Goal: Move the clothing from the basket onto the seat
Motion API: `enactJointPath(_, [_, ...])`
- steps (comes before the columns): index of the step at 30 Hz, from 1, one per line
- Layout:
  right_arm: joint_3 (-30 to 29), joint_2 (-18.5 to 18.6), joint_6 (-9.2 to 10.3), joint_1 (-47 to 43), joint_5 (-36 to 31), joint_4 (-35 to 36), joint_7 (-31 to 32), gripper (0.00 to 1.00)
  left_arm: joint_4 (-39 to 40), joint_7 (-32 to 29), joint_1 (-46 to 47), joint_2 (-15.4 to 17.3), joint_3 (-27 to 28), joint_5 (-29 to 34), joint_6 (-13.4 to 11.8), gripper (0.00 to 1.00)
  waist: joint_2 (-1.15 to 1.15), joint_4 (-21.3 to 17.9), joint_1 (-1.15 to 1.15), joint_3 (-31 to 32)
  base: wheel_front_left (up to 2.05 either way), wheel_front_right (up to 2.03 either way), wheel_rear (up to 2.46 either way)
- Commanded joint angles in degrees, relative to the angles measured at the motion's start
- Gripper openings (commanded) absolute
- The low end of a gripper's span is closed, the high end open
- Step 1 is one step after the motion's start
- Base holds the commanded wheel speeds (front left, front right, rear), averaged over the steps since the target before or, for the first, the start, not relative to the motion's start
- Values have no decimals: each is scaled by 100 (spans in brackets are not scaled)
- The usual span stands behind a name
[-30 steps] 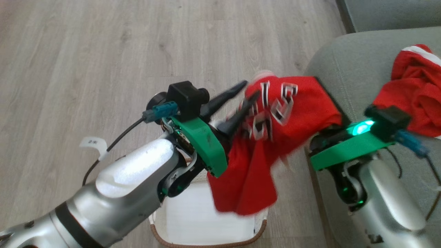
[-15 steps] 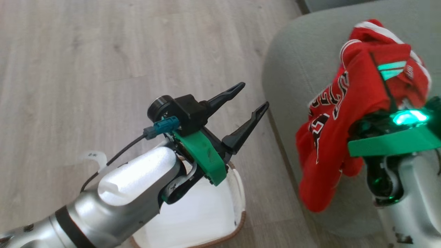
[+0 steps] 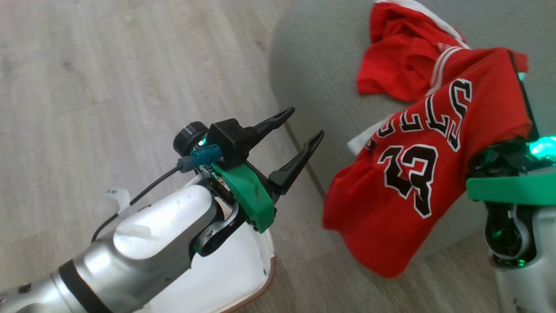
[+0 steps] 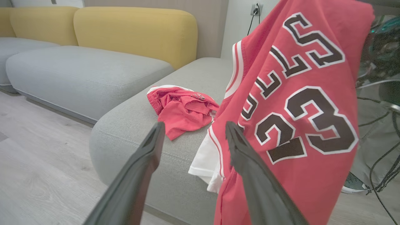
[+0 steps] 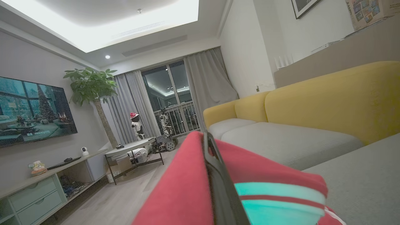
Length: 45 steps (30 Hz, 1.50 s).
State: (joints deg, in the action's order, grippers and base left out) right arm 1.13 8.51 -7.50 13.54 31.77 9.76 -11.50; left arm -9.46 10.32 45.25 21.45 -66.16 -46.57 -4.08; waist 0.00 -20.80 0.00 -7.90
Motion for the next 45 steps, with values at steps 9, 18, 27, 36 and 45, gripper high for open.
enactJointPath(9, [23, -17, 1, -33, -5, 514, -30, 0, 191, -23, 249, 180, 215, 11, -85, 100, 0, -499, 0, -125, 0, 0, 0])
enactJointPath(18, [-1, 95, 1, 213, -9, 590, 73, 0, 220, -63, 285, 224, 209, -3, -98, 100, 0, -654, 0, -210, 0, 0, 0])
enactJointPath(27, [-36, 642, 1, 1401, 143, 159, 351, 0, 330, -155, 431, 297, 198, 32, -81, 100, 0, -573, 0, -500, 0, 0, 0])
enactJointPath(36, [-422, 1510, 1, 3101, 464, -1076, 564, 0, 605, -450, 785, 435, 153, 165, -48, 100, 0, -239, 0, -1210, 0, 0, 0])
enactJointPath(45, [-898, 2394, 1, 4208, 480, -2229, 589, 0, 879, -724, 1159, 552, 139, 312, -30, 100, 0, 153, 0, -1964, 0, 0, 0])
